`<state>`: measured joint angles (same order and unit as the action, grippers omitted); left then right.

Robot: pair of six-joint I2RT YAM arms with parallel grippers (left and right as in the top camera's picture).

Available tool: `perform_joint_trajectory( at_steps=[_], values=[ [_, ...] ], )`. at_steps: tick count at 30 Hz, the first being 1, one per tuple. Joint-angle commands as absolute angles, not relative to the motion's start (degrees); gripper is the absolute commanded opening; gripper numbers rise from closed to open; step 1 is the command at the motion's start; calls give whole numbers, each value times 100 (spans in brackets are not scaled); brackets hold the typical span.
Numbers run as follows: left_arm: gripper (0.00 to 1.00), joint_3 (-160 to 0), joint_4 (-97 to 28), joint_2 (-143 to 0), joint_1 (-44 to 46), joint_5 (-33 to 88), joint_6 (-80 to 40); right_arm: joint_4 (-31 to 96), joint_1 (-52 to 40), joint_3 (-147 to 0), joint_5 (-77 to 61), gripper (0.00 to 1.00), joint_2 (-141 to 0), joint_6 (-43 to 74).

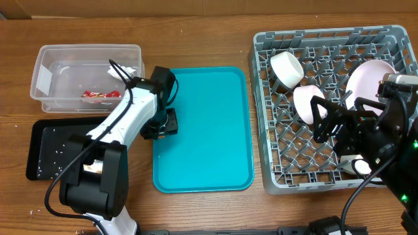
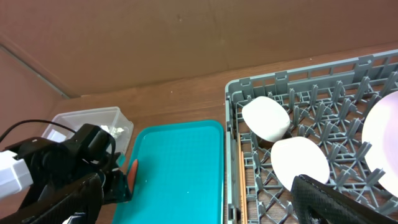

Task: Sort waste into correct bins and load items into the dishwasher
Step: 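Move the left gripper to the carrot and grasp it, then lift the carrot and carry it left toward the black tray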

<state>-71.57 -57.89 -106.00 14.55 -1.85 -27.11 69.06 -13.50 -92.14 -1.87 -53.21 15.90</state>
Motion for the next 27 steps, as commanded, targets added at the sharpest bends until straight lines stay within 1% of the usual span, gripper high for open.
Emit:
perform_joint_trajectory(
  at_steps=[1,5,9,15,17,18,23,24,26,27],
  values=[
    [50,-6987,-5511,-10538,1481,-499,-2792,6895,-1337,-9264,-113,100,-5310,1616],
    [59,-6823,-5030,-10565,1481,-637,-2786,6895,-1337,-9264,-113,100,-5310,1616],
    [58,-6698,-4711,-10591,1481,-607,-2786,6895,-1337,-9264,-113,100,-5310,1616],
    [50,-6685,-4416,-10698,1490,-174,-2679,6895,-1337,-9264,-113,100,-5310,1616],
    [45,-6685,-4383,-10783,1507,-145,-2679,6895,-1337,-9264,-113,100,-5310,1616],
    [38,-6685,-4388,-10829,1509,-154,-2676,6895,-1337,-9264,-113,100,-5310,1616],
    [36,-6685,-4436,-11041,1507,-163,-2613,6895,-1337,-9264,-113,100,-5312,1616],
    [31,-6685,-4442,-11085,1507,-143,-2580,6895,-1337,-9264,-113,100,-5310,1616],
    [12,-6685,-4515,-11100,1507,-141,-2567,6895,-1337,-9264,-113,100,-5310,1616],
    [5,-6702,-4574,-11093,1503,-134,-2547,6895,-1337,-9264,-113,100,-5310,1616]
  ],
)
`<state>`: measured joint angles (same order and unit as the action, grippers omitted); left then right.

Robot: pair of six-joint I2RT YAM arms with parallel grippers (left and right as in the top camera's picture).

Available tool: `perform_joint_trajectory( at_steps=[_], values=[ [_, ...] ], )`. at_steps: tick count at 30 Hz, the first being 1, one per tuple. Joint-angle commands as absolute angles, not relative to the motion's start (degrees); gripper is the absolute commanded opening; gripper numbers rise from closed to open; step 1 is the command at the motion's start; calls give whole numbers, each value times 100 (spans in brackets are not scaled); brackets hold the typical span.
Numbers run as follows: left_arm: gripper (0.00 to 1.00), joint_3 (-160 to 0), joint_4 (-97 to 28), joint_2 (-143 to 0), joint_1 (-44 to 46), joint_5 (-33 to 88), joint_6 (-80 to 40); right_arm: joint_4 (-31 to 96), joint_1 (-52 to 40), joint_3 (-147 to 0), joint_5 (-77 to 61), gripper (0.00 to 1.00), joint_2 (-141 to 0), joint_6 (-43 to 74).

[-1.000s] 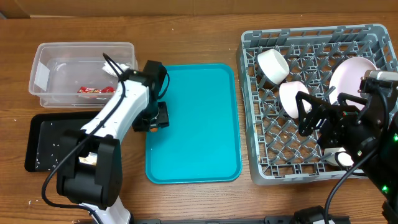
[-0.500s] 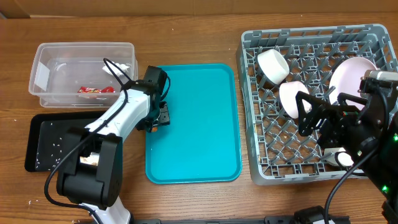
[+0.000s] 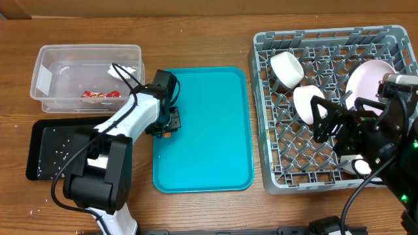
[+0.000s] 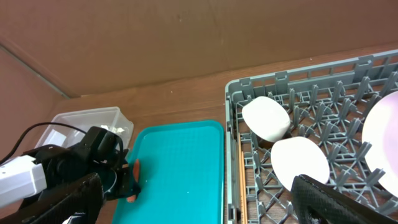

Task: Sort waste into correct bins and load items into the dishwasher
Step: 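Lift the carrot and carry it left toward the black tray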

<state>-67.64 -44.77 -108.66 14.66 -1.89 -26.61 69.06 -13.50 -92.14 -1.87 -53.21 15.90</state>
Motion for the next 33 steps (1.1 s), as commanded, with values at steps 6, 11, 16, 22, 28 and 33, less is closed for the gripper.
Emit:
perform_joint_trajectory(
  at_steps=[6,11,16,22,28,33],
  values=[
    [4,-7596,-5710,-11087,1476,154,-2110,6895,-1337,-9264,-113,100,-5310,1616],
    [13,-8665,-6851,-11087,1476,119,-2095,6895,-1337,-9264,-113,100,-5312,1616],
    [13,-9244,-7507,-11087,1457,-86,-2097,6895,-1337,-9264,-113,100,-5310,1616],
    [15,-9819,-8932,-11045,1321,-825,-2735,6895,-1337,-9264,-113,100,-5310,1616],
    [38,-9570,-9686,-10514,928,-1184,-3673,6895,-1337,-9264,-113,100,-5310,1616],
    [49,-8932,-9682,-9935,10,-1472,-4167,6895,-1337,-9264,-113,100,-5310,1616]
  ],
)
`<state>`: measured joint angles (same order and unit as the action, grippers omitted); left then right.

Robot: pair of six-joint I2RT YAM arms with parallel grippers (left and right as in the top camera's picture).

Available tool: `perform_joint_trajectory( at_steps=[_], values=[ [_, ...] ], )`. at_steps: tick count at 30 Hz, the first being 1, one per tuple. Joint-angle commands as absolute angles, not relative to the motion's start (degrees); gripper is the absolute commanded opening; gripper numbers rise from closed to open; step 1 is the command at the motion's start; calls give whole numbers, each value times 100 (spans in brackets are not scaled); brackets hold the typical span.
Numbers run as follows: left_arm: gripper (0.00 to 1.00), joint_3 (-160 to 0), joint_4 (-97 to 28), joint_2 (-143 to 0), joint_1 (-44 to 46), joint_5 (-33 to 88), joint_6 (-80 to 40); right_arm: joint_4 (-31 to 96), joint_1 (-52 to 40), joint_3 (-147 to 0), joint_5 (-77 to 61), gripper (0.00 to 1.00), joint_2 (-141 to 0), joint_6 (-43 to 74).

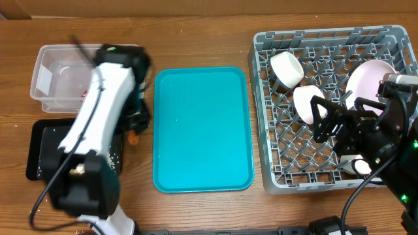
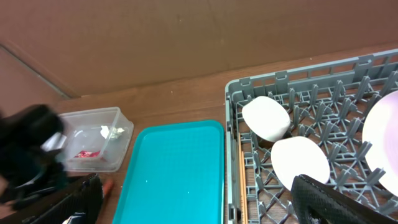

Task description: Sort waste into correct bins and load items into the dishwasher

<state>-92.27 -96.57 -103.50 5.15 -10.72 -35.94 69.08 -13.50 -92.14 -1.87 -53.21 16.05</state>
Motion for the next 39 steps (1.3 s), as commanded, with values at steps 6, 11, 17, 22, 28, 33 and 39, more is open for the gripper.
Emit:
perform_joint_trajectory(
  at_steps=[6,11,17,22,28,33,39],
  values=[
    [31,-8311,-8879,-9872,-1588,-447,-4388,6895,-1337,-9264,-113,100,-5310,1616],
    [35,-7749,-8246,-9874,-2137,-187,-4392,6895,-1337,-9264,-113,100,-5310,1616],
    [38,-7671,-8075,-9874,-2224,-187,-4390,6895,-1337,-9264,-113,100,-5310,1616],
    [15,-7699,-8182,-9870,-2222,-82,-4012,6895,-1337,-9264,-113,100,-5310,1616],
    [4,-8023,-8560,-9771,-2213,-395,-3699,6895,-1337,-9264,-113,100,-5310,1616],
    [4,-8359,-8958,-9483,-2206,-436,-3374,6895,-1337,-9264,-113,100,-5310,1616],
    [4,-8532,-8783,-9115,-2209,-311,-2128,6895,-1337,-9264,-113,100,-5310,1616]
  ],
)
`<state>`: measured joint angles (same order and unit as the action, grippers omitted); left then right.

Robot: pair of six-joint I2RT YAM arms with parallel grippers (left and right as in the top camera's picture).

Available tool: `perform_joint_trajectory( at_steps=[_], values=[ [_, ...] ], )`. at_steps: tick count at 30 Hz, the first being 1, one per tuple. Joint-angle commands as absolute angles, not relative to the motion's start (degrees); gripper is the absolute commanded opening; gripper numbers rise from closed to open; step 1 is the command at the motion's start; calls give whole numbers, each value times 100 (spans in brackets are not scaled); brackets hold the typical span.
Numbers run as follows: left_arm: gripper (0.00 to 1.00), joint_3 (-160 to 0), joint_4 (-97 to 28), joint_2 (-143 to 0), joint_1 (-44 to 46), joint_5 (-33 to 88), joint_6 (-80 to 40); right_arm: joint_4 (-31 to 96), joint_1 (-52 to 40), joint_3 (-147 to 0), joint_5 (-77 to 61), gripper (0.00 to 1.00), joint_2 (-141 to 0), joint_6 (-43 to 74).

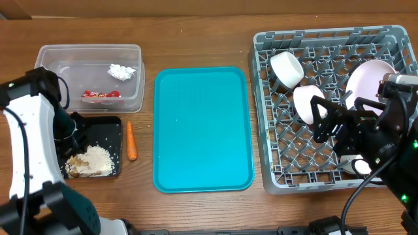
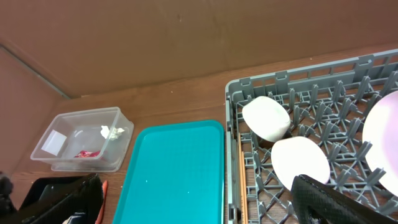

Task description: Sort waste into correct bins and load items into the dishwasher

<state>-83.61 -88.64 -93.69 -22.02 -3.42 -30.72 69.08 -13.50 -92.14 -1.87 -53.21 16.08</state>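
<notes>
An orange carrot piece (image 1: 131,140) lies on the bare wood between the black tray (image 1: 116,127) and the teal tray (image 1: 202,127); it shows as an orange sliver (image 2: 102,188) in the right wrist view. My left arm stands at the far left, its gripper (image 1: 69,128) at the black tray's left end, jaws hidden by the arm. A beige pile of food scraps (image 1: 91,160) sits in that tray. My right gripper (image 1: 319,119) hangs open over the dish rack (image 1: 264,117), nothing between its fingers (image 2: 323,196).
The clear bin (image 1: 46,59) at the back left holds crumpled white paper (image 1: 122,70) and a red wrapper (image 1: 101,94). The rack holds a white cup (image 1: 287,68), a white bowl (image 1: 305,103) and a pink plate (image 1: 367,78). Nothing lies on the teal tray.
My left arm has moved from over the clear bin's right end to the far left. The carrot piece now lies free on the wood beside the black tray, and the scrap pile shows.
My left gripper was at the teal tray's left edge, an orange piece at its tips, and stayed there a moment later. Then it was off the tray beside the black tray with the carrot. Now the carrot lies on the wood. My right arm has not moved.
</notes>
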Motion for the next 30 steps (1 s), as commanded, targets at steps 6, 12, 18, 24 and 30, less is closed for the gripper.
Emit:
perform_joint_trajectory(
  at_steps=[6,12,18,24,30],
  values=[
    [4,-8530,-8847,-9118,-2204,1227,-427,6895,-1337,-9264,-113,100,-5310,1616],
    [4,-8530,-8923,-9118,-2206,2126,425,6895,-1337,-9264,-113,100,-5310,1616],
    [4,-8530,-8919,-9118,-2206,2121,381,6895,-1337,-9264,-113,100,-5310,1616],
    [4,-8530,-8698,-9118,-2198,1704,-141,6895,-1337,-9264,-113,100,-5310,1616],
    [20,-8523,-8543,-9118,-1881,1420,-585,6895,-1337,-9264,-113,100,-5310,1616]
  ],
)
